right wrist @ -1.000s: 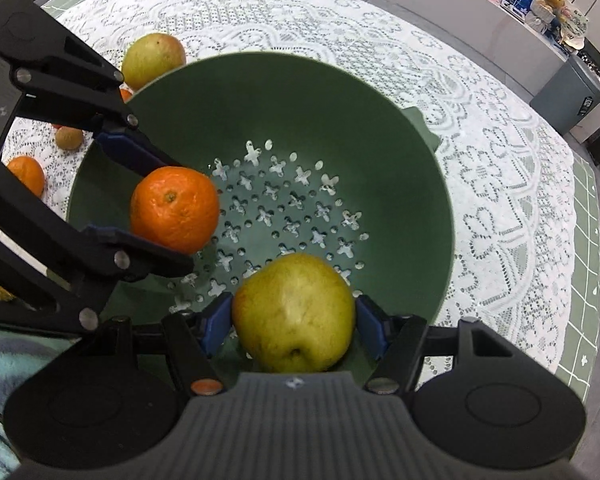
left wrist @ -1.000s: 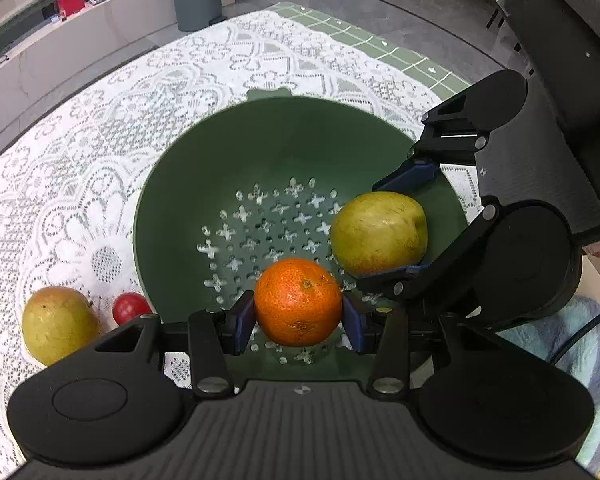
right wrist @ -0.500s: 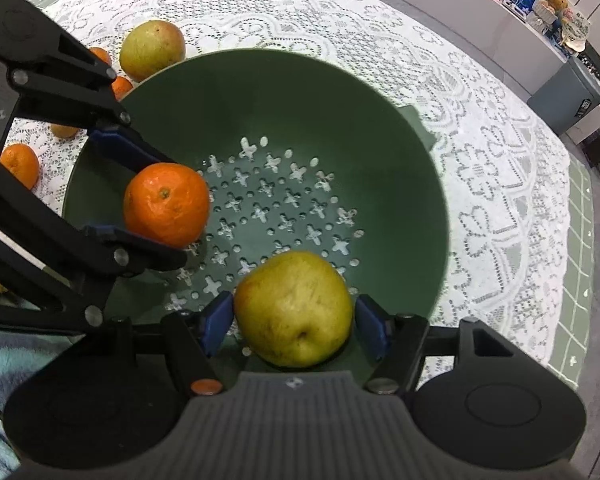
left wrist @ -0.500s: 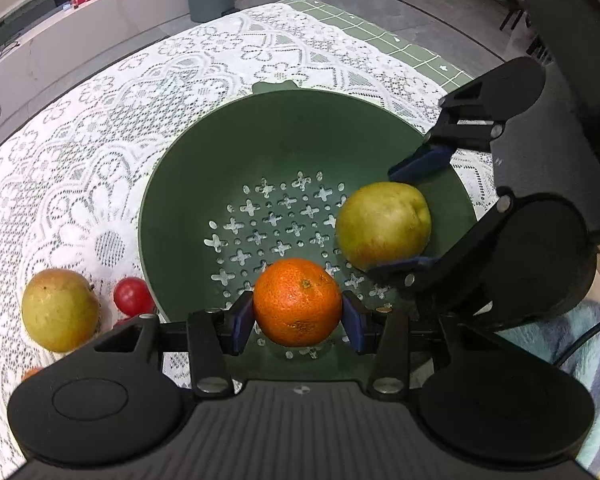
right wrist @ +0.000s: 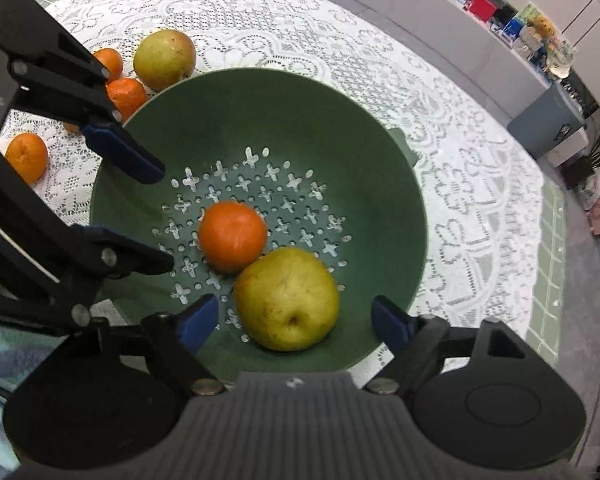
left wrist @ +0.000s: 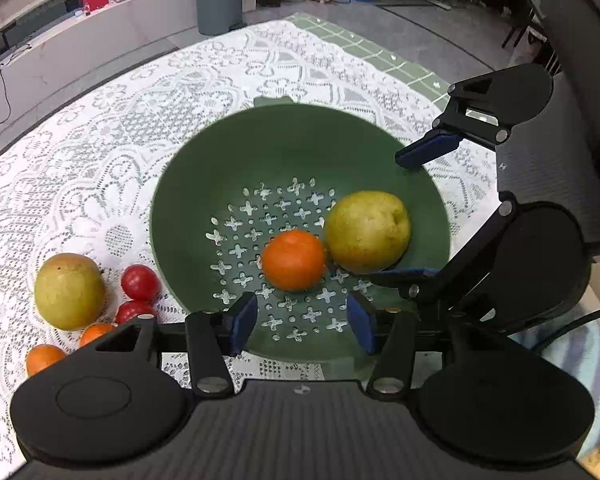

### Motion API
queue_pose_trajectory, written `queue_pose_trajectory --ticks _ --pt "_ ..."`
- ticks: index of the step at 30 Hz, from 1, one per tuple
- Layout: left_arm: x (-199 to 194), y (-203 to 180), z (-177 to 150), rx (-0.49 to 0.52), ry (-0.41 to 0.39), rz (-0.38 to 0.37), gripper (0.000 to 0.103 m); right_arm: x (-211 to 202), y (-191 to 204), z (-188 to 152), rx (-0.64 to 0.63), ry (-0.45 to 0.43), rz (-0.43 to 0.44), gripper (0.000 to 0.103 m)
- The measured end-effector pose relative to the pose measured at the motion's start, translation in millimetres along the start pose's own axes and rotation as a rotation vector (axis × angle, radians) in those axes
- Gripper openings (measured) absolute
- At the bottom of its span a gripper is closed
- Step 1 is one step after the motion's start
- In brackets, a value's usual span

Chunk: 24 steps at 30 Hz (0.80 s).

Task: Organize fruits
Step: 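Lower the pear into the green colander with the right tool while the left tool drops the orange in, then withdraw both open tools from the colander back toward the fruit pile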

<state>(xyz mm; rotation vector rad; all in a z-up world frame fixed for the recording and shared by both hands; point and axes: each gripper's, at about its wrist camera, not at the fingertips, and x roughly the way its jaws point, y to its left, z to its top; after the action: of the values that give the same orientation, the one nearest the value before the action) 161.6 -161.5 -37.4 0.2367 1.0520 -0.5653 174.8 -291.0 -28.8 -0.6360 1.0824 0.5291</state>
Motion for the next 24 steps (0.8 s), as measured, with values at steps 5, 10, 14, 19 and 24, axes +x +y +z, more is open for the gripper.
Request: queue_pose_trajectory --ticks 5,10,14,19,24 --pt "-20 -4 -6 -0.003 -0.041 0.008 0.064 -13 1 5 0.023 -0.01 -0.054 0.084" --pt "-47 -6 -16 -0.05 -0.087 0.06 0.064 -36 4 3 0.086 -0.063 -0.097 0.085" --pt "-71 -1 -25 -0.091 -0.136 0.076 0.064 -52 13 2 0.162 -0.12 -0.097 0.085" --pt "-98 6 -41 -0.12 -0.187 0.105 0.064 -66 35 1 0.238 -0.204 -0.043 0.085" --pt "-118 20 -62 -0.173 -0.227 0.121 0.064 -76 58 1 0.354 -0.308 -0.006 0.085"
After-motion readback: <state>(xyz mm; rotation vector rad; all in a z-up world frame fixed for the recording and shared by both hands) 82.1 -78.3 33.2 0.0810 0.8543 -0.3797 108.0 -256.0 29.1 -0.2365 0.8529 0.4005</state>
